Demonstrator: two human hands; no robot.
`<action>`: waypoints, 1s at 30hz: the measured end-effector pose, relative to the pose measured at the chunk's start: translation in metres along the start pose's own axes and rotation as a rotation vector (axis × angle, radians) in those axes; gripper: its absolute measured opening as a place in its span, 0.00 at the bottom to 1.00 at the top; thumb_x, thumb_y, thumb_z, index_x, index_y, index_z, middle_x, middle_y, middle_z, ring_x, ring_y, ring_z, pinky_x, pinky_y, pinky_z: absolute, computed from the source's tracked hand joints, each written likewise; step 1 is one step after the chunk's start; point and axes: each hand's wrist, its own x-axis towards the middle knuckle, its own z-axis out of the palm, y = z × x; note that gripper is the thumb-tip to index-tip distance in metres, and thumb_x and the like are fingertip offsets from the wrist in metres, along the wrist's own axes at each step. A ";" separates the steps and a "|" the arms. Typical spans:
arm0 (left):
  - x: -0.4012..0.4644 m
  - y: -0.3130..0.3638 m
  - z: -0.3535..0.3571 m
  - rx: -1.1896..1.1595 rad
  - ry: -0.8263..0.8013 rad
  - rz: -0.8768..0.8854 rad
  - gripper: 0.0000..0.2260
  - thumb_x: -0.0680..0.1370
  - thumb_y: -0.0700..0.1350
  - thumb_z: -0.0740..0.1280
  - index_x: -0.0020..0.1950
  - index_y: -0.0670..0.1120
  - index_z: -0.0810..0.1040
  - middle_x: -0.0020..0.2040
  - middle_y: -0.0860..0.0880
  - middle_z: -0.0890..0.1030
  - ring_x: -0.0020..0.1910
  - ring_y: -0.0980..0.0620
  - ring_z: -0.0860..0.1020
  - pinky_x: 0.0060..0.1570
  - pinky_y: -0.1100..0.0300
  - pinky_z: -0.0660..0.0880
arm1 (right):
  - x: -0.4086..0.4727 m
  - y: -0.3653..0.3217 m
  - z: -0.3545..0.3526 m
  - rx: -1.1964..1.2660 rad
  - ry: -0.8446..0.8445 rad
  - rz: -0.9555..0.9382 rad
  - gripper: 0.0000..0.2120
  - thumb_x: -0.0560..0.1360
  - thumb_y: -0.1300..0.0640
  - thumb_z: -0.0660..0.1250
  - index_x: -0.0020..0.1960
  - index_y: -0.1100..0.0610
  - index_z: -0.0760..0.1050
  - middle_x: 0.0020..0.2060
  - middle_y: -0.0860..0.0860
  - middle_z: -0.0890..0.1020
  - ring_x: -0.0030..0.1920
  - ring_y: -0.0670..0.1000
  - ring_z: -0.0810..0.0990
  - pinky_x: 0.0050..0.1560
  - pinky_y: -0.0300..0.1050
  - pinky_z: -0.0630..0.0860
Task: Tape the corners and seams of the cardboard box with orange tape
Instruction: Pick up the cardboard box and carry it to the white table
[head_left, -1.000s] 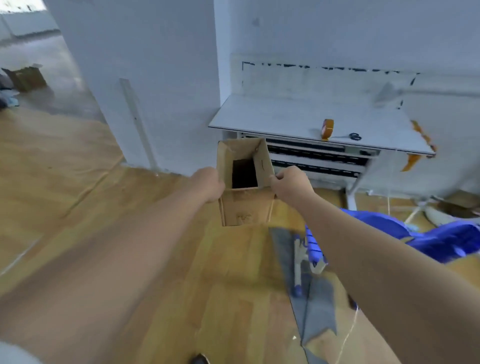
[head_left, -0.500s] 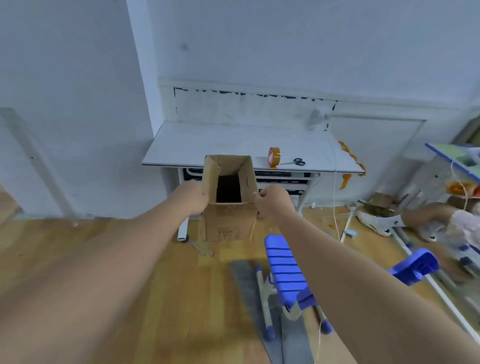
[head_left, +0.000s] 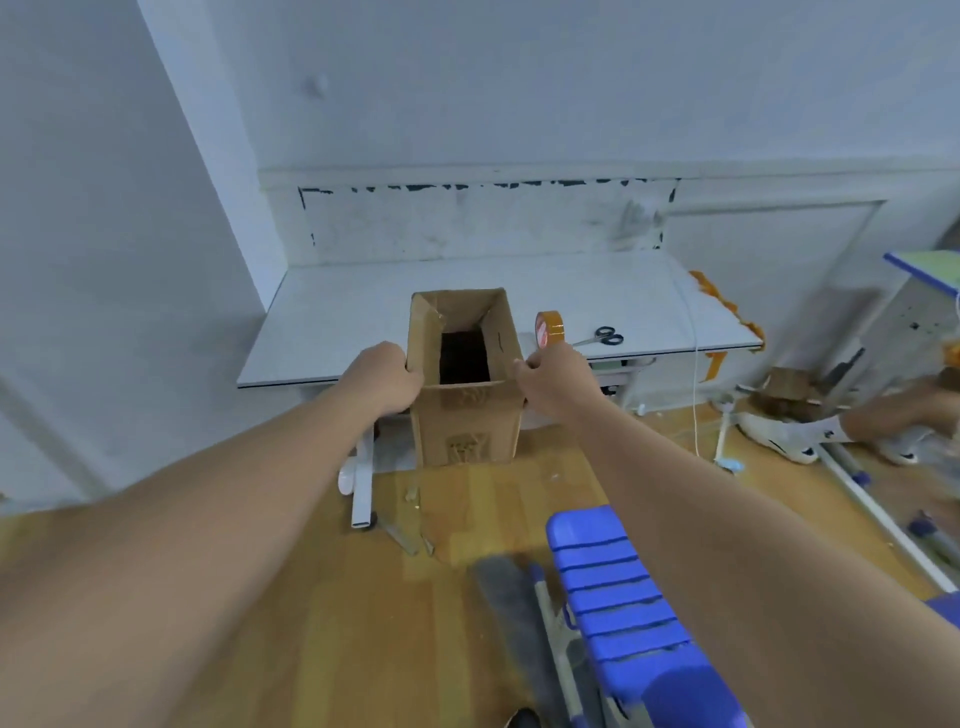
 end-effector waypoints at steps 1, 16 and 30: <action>0.014 0.007 -0.001 -0.003 -0.011 0.005 0.15 0.77 0.43 0.59 0.31 0.43 0.65 0.34 0.42 0.75 0.34 0.45 0.75 0.31 0.58 0.66 | 0.016 0.002 -0.005 0.000 -0.002 -0.003 0.20 0.77 0.53 0.60 0.28 0.57 0.64 0.24 0.53 0.71 0.25 0.52 0.68 0.26 0.39 0.62; 0.191 0.067 0.004 -0.009 -0.017 -0.013 0.14 0.79 0.44 0.59 0.33 0.42 0.68 0.39 0.38 0.80 0.41 0.40 0.82 0.36 0.54 0.70 | 0.212 0.027 -0.022 0.049 0.014 0.044 0.16 0.77 0.55 0.61 0.31 0.58 0.64 0.23 0.53 0.66 0.23 0.51 0.64 0.26 0.38 0.61; 0.392 0.065 0.011 -0.120 -0.141 0.031 0.15 0.78 0.46 0.58 0.31 0.45 0.65 0.34 0.44 0.75 0.32 0.48 0.74 0.30 0.59 0.66 | 0.402 0.017 -0.007 -0.107 0.057 0.133 0.18 0.77 0.54 0.60 0.31 0.60 0.71 0.25 0.54 0.73 0.24 0.51 0.71 0.26 0.38 0.68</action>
